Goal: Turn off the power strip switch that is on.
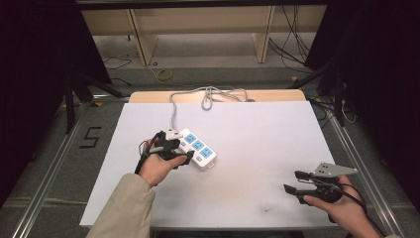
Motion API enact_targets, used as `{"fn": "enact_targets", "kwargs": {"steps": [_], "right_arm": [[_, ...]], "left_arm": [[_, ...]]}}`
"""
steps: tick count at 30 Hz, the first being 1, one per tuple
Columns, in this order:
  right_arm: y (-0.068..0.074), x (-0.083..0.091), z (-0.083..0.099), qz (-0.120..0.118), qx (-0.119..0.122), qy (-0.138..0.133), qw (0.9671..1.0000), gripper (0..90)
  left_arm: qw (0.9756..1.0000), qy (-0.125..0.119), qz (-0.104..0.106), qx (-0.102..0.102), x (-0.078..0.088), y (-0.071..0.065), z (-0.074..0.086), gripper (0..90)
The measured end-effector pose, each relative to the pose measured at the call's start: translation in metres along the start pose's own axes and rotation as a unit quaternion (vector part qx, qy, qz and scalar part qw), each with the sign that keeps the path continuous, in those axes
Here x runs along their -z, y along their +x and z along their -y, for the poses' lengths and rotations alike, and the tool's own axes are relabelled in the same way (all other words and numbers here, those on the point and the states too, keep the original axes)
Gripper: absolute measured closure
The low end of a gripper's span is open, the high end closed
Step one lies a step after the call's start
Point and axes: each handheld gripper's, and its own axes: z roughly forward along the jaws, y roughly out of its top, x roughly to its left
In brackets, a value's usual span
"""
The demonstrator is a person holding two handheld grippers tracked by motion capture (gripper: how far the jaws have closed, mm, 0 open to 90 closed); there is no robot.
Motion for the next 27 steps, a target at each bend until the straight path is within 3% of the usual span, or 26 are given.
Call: {"fn": "enact_targets", "kwargs": {"steps": [4, 6, 12, 17, 27], "right_arm": [[0.000, 0.000, 0.000, -0.001, 0.000, -0.001, 1.0000, 31.9], [0.000, 0.000, 0.000, -0.001, 0.001, -0.001, 1.0000, 31.9], [0.001, 0.000, -0.001, -0.003, 0.000, -0.002, 1.0000, 31.9], [0.000, -0.001, -0.001, -0.004, 0.001, 0.000, 1.0000, 31.9], [0.001, -0.002, -0.002, -0.007, 0.000, -0.002, 1.0000, 32.0]], "left_arm": [[0.9999, -0.006, 0.015, 0.001, 0.002, 0.000, 0.004, 34.4], [0.9995, -0.013, 0.026, 0.012, 0.004, 0.001, 0.005, 34.2], [0.9995, -0.019, 0.025, 0.008, 0.007, -0.002, 0.007, 32.3], [0.9997, -0.012, 0.014, -0.015, 0.009, -0.006, 0.010, 29.5], [0.9997, -0.019, 0.012, -0.012, 0.014, -0.006, 0.014, 25.6]]}}
